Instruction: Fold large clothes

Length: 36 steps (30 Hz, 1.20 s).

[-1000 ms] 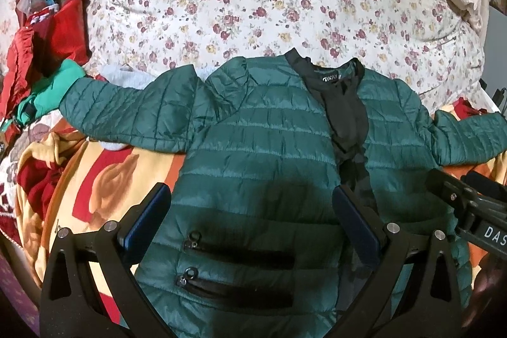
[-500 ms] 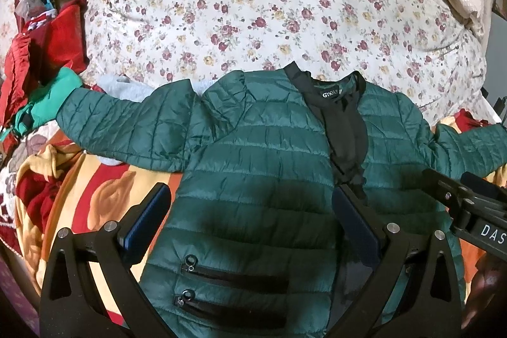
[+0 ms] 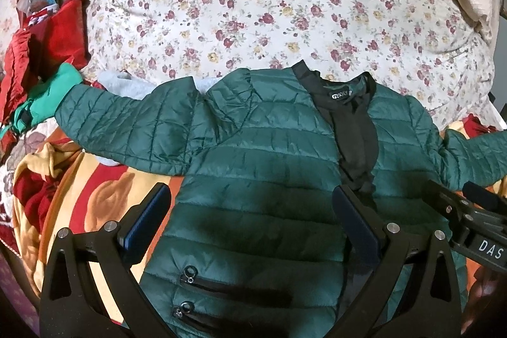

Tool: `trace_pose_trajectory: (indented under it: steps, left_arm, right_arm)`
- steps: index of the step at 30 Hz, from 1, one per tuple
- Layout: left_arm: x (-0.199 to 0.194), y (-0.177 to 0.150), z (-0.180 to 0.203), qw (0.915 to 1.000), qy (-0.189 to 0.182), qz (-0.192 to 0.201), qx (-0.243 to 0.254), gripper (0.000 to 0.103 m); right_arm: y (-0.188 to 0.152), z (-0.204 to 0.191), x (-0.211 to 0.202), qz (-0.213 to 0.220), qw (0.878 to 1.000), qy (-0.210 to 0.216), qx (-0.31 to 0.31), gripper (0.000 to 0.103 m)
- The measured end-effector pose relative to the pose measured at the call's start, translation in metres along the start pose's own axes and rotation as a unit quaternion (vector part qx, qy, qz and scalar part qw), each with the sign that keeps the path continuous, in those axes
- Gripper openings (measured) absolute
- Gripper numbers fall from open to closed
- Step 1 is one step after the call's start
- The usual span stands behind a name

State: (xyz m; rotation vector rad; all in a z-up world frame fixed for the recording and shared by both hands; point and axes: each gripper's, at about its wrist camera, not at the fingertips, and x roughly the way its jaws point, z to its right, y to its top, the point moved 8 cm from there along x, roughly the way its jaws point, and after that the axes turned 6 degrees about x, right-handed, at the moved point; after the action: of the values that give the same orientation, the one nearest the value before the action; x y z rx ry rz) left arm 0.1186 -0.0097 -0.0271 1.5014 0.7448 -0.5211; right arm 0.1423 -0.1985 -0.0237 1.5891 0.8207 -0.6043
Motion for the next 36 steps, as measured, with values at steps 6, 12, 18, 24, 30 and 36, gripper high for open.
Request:
trace_pose_trajectory:
  steps: [6, 12, 18, 24, 30, 36]
  left_arm:
    - [0.010, 0.000, -0.005, 1.0000, 0.006, -0.002, -0.002, 0.102]
    - [0.022, -0.001, -0.009, 0.9999, 0.010, -0.010, -0.007, 0.102]
    - [0.035, -0.002, -0.012, 0.9997, 0.012, -0.019, -0.010, 0.102]
    - [0.045, -0.001, -0.011, 0.9996, 0.013, -0.023, -0.006, 0.102]
    - [0.052, 0.003, -0.016, 0.9997, 0.021, -0.014, -0.006, 0.102]
    - [0.059, 0.008, -0.020, 0.9996, 0.029, -0.004, 0.002, 0.102]
  right_arm:
    - [-0.003, -0.002, 0.010, -0.009, 1.000, 0.004, 0.001, 0.097]
    - [-0.006, -0.001, 0.022, -0.022, 1.000, -0.002, -0.001, 0.097]
    - [-0.006, 0.003, 0.034, -0.031, 0.999, -0.007, 0.001, 0.097]
    - [-0.008, 0.005, 0.046, -0.040, 0.999, -0.007, 0.001, 0.097]
    - [-0.007, 0.001, 0.058, -0.044, 0.999, -0.001, -0.004, 0.097]
    - [-0.008, -0.004, 0.073, -0.053, 0.999, 0.006, -0.005, 0.097]
